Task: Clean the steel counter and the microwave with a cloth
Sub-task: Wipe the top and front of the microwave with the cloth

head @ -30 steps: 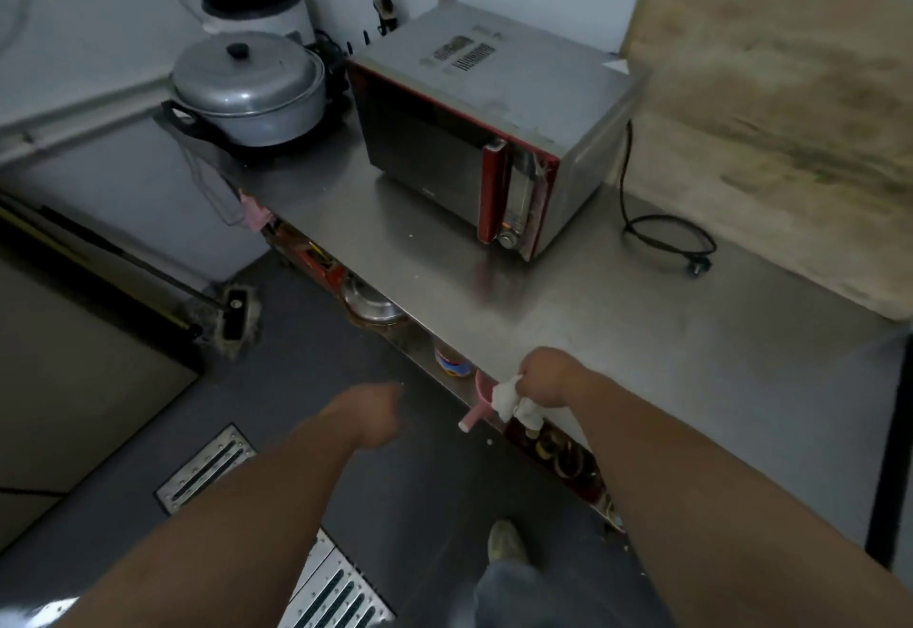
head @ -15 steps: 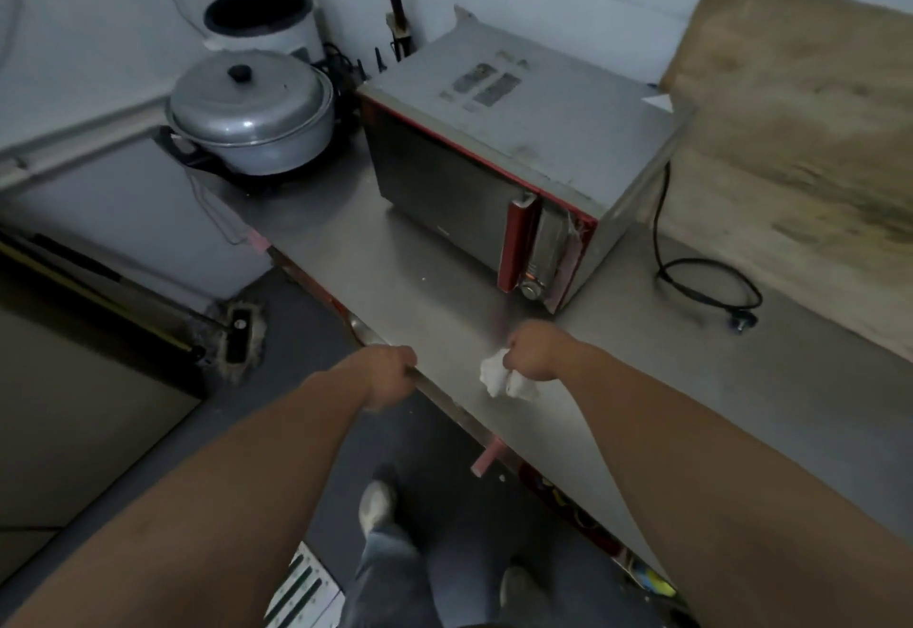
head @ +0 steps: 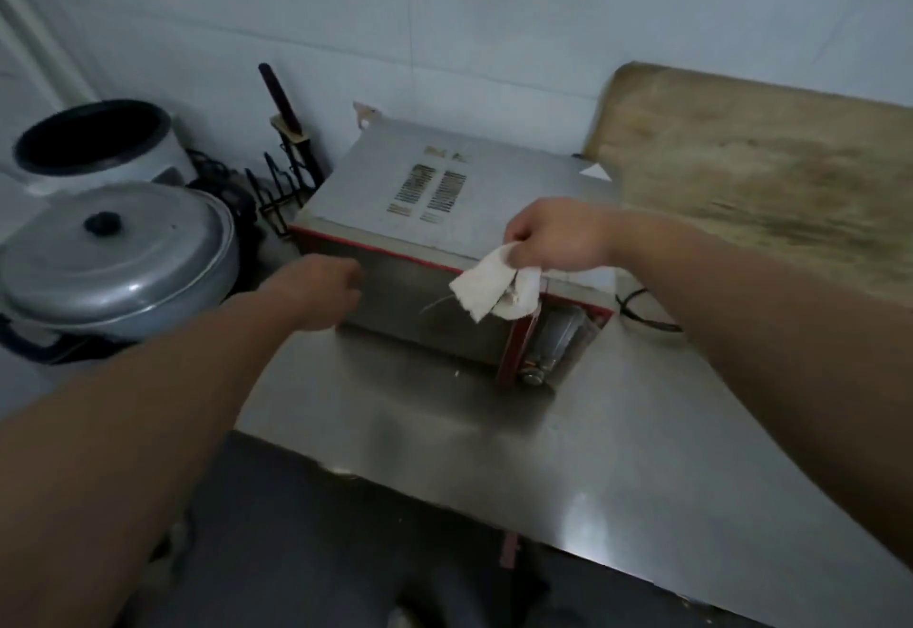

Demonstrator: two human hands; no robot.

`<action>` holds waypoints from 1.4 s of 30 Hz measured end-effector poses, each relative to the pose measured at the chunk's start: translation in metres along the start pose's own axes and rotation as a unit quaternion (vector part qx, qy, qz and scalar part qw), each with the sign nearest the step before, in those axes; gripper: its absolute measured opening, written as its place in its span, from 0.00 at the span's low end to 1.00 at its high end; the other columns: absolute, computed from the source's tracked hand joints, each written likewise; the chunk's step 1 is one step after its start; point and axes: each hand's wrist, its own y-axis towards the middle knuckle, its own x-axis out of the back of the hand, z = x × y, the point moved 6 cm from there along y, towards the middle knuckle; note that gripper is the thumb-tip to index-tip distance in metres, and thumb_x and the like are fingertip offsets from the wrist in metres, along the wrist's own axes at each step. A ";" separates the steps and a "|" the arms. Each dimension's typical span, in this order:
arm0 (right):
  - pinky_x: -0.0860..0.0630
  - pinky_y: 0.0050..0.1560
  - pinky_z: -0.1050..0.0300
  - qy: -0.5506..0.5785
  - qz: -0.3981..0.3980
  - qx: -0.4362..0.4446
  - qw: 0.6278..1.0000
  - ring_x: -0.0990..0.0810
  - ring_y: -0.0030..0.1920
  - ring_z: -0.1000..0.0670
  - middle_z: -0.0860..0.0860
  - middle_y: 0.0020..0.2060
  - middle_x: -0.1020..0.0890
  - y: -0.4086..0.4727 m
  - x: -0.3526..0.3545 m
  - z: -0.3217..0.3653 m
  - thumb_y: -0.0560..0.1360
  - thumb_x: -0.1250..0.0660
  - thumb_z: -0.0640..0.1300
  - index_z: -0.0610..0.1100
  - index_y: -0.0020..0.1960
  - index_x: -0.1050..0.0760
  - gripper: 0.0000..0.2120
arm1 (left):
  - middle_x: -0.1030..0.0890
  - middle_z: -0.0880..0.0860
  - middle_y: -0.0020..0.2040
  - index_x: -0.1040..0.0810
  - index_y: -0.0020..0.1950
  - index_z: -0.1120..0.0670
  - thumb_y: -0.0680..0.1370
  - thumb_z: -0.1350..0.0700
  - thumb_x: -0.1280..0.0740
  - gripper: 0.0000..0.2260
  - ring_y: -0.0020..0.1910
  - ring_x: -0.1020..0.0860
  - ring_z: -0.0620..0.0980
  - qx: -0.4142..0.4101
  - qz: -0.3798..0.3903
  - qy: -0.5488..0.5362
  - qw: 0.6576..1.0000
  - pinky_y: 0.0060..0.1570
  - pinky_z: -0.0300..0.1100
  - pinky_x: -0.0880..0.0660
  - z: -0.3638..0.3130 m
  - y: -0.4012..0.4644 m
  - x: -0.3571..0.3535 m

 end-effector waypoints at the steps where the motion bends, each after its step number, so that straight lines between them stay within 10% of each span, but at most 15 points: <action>1: 0.34 0.36 0.58 -0.009 -0.017 -0.023 1.000 0.26 0.37 0.54 0.54 0.34 0.23 0.002 0.016 -0.012 0.76 0.34 0.47 0.51 0.35 0.26 0.11 | 0.21 0.55 0.64 0.24 0.65 0.49 0.80 0.49 0.39 0.14 0.59 0.23 0.56 -0.018 -0.023 -0.007 1.000 0.57 0.46 0.27 -0.009 0.011 0.016; 8: 0.32 0.38 0.56 -0.015 -0.267 -0.182 0.946 0.24 0.43 0.44 0.48 0.38 0.23 0.023 0.064 -0.123 0.76 0.39 0.47 0.44 0.43 0.24 0.08 | 0.28 0.52 0.72 0.29 0.72 0.49 0.81 0.52 0.39 0.19 0.70 0.30 0.54 -0.137 -0.163 -0.070 0.974 0.70 0.51 0.34 -0.094 0.066 0.063; 13: 0.29 0.45 0.54 -0.038 -0.191 -0.133 0.972 0.22 0.50 0.40 0.44 0.46 0.21 0.065 -0.012 -0.129 0.77 0.39 0.50 0.44 0.47 0.23 0.10 | 0.32 0.53 0.75 0.32 0.74 0.51 0.80 0.49 0.41 0.22 0.74 0.35 0.56 -0.142 -0.148 0.037 0.978 0.73 0.55 0.37 -0.119 0.114 0.057; 24: 0.26 0.49 0.48 -0.035 -0.342 -0.146 0.928 0.25 0.49 0.44 0.47 0.49 0.21 0.086 -0.024 -0.154 0.79 0.42 0.54 0.45 0.51 0.23 0.14 | 0.42 0.56 0.80 0.40 0.77 0.47 0.82 0.43 0.49 0.23 0.79 0.46 0.58 -0.093 -0.114 0.002 0.989 0.76 0.61 0.48 -0.123 0.200 0.028; 30: 0.45 0.74 0.44 -0.022 -0.299 -0.214 0.930 0.38 0.74 0.45 0.48 0.74 0.32 0.118 -0.034 -0.157 0.80 0.43 0.54 0.46 0.74 0.35 0.25 | 0.54 0.52 0.82 0.52 0.81 0.42 0.81 0.35 0.57 0.28 0.80 0.58 0.56 -0.129 -0.075 0.020 0.989 0.76 0.62 0.58 -0.119 0.214 0.018; 36: 0.54 0.77 0.46 0.045 -0.176 -0.244 0.953 0.52 0.79 0.48 0.48 0.80 0.48 0.137 -0.024 -0.154 0.81 0.50 0.63 0.47 0.80 0.50 0.34 | 0.62 0.51 0.82 0.59 0.80 0.40 0.78 0.30 0.60 0.32 0.80 0.64 0.53 -0.200 -0.034 0.047 0.978 0.76 0.62 0.62 -0.111 0.234 0.021; 42: 0.56 0.76 0.50 0.009 -0.222 -0.276 0.935 0.53 0.79 0.49 0.50 0.80 0.48 0.104 -0.054 -0.107 0.82 0.49 0.61 0.47 0.80 0.50 0.32 | 0.63 0.52 0.81 0.60 0.81 0.41 0.79 0.31 0.61 0.32 0.79 0.65 0.55 -0.233 -0.043 0.043 0.971 0.75 0.63 0.62 -0.112 0.235 0.023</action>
